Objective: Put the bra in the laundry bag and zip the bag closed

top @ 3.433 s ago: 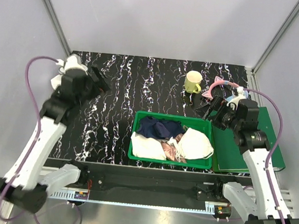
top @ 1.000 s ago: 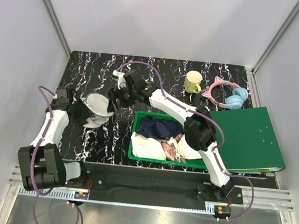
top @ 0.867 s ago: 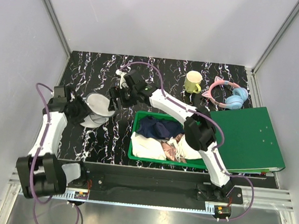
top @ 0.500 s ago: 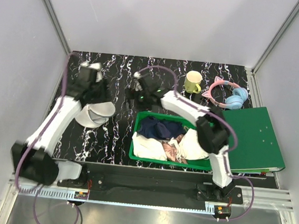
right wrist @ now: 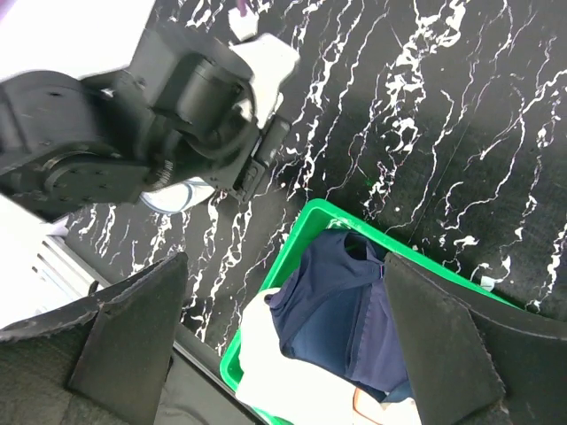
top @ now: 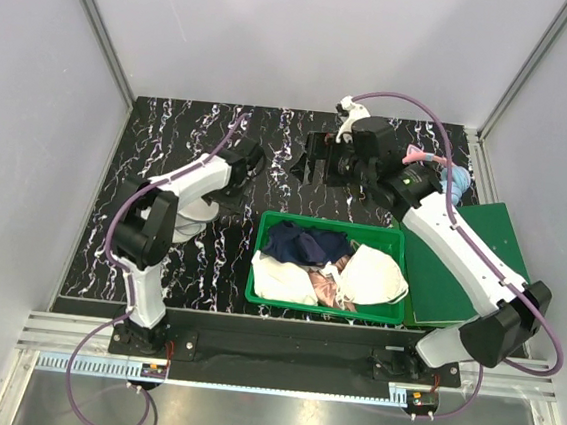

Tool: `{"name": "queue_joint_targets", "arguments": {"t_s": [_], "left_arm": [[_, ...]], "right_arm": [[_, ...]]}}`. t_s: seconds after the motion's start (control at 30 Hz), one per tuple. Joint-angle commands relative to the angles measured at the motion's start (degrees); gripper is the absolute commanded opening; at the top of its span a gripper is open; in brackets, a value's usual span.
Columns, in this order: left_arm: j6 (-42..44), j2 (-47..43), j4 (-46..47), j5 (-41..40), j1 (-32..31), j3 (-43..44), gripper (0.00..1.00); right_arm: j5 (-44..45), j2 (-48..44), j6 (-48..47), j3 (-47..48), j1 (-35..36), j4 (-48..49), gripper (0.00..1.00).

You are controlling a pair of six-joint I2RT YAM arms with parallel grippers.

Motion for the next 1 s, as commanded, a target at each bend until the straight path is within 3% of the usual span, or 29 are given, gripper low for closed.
{"name": "queue_joint_targets", "arguments": {"t_s": [0.0,0.2,0.57,0.67,0.7,0.77,0.8,0.9,0.97], "left_arm": [[2.51,-0.01,-1.97,-9.81,-1.56,0.88,0.65],[2.42,2.71,-3.2,-15.62,-1.74,-0.18,0.66],[2.42,4.82,-2.94,-11.84,-1.74,-0.62,0.68],[2.25,5.44,-3.03,-14.38,-1.57,0.25,0.55],[2.07,5.61,-3.03,-14.74,-1.39,0.52,0.43],[1.98,5.35,-3.11,-13.96,-0.43,1.48,0.32],[1.81,4.57,-3.03,-14.13,-0.16,1.84,0.19],[0.93,1.85,-2.94,-13.61,1.07,2.54,0.0],[-0.65,-3.24,-2.94,-12.91,1.59,2.46,0.0]], "right_arm": [[-0.94,-0.36,-1.63,-1.33,0.01,-0.86,1.0],[-6.29,1.4,0.92,-2.74,0.01,2.31,1.0],[-10.87,2.63,3.03,-4.49,0.01,5.03,1.0],[-12.19,3.07,3.56,-5.02,0.01,5.91,1.0],[-12.37,3.25,3.65,-5.2,0.01,6.17,1.0],[-12.72,3.86,3.73,-5.2,0.01,6.0,1.0],[-12.72,4.21,3.73,-5.2,0.01,6.09,1.0],[-12.72,5.18,3.47,-5.02,0.01,6.0,1.0],[-12.89,6.67,3.21,-4.67,0.01,6.09,1.0]]}}
